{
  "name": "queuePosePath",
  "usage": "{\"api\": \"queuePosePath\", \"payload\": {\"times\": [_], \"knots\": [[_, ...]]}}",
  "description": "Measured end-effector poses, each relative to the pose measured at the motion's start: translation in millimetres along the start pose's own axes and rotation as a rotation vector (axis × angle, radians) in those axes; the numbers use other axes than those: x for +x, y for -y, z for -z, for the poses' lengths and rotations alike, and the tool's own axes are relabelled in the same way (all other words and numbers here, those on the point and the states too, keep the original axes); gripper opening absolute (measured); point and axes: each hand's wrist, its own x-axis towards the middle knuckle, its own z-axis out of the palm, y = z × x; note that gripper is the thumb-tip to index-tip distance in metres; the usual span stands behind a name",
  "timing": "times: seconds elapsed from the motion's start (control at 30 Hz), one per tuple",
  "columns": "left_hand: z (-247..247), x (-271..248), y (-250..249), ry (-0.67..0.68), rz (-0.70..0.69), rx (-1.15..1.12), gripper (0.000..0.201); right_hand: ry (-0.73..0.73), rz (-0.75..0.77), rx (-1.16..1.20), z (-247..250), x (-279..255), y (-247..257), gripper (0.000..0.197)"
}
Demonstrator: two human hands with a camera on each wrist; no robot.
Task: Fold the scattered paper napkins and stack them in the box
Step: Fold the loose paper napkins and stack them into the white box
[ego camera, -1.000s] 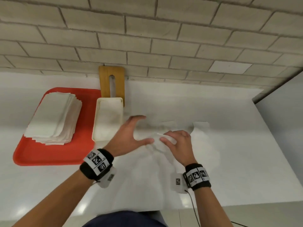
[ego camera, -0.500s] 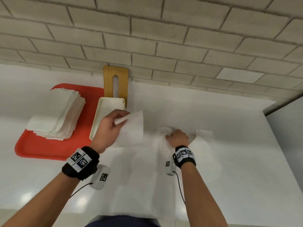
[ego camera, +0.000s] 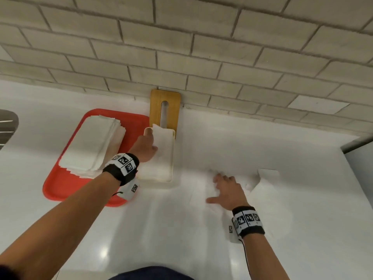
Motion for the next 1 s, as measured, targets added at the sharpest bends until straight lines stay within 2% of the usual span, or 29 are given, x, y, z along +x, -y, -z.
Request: {"api": "queuePosePath", "payload": {"times": [0.07,0.13,0.2,0.3,0.37,0.43,0.47,0.5,0.6,0.67,0.77,0.83,0.9,0.93,1.0], "knots": [[-3.3,0.9,0.3,0.019,-0.028,0.021,0.072,0.029,0.026,-0.013,-4.6,-4.9,11.9,0.048],[-4.2,-2.2,4.3,0.026,-0.034,-0.037,0.084,0.047,0.078,0.011,-2.7,-8.4,21.4,0.03],[-2.4,-7.4,8.3,0.04,-0.01,-0.139,0.097,0.02,0.161,0.234,6.9,-15.0,31.9,0.025],[-1.7,-20.8,13.2,0.06,-0.071,-0.148,0.104,-0.144,0.282,0.665,38.8,-34.2,68.6,0.021],[0.4,-31.8,19.8,-0.039,-0.181,0.001,0.09,-0.248,0.311,0.908,68.9,-46.1,105.2,0.016],[5.1,-43.6,26.8,-0.294,-0.317,0.068,0.058,-0.341,0.332,1.16,94.5,-49.4,143.3,0.022],[11.5,-51.6,25.8,-0.377,-0.37,-0.01,0.048,-0.391,0.326,1.244,102.3,-46.5,161.1,0.023],[19.5,-61.4,21.0,-0.356,-0.388,-0.151,0.048,-0.435,0.305,1.287,107.0,-41.6,178.1,0.021],[37.1,-84.8,4.3,-0.054,-0.308,-0.672,0.047,-0.483,0.221,1.268,100.9,-20.4,215.9,0.018],[45.0,-83.2,2.7,-0.081,-0.314,-0.793,0.04,-0.479,0.202,1.25,90.9,-10.1,233.7,0.018],[52.2,-73.2,11.3,-0.24,-0.333,-0.759,0.045,-0.51,0.2,1.257,76.7,-5.1,246.2,0.018],[54.0,-68.1,19.0,-0.231,-0.331,-0.76,0.045,-0.527,0.185,1.239,70.4,-4.3,247.4,0.017],[53.3,-61.2,26.3,-0.215,-0.373,-0.659,0.046,-0.488,0.21,1.243,65.2,-1.7,243.5,0.017],[50.7,-56.6,29.8,-0.2,-0.411,-0.584,0.042,-0.479,0.213,1.244,64.6,0.5,240.5,0.014],[45.5,-47.2,34.5,-0.166,-0.413,-0.519,0.015,-0.536,0.155,1.148,66.0,8.0,234.0,0.019]]}}
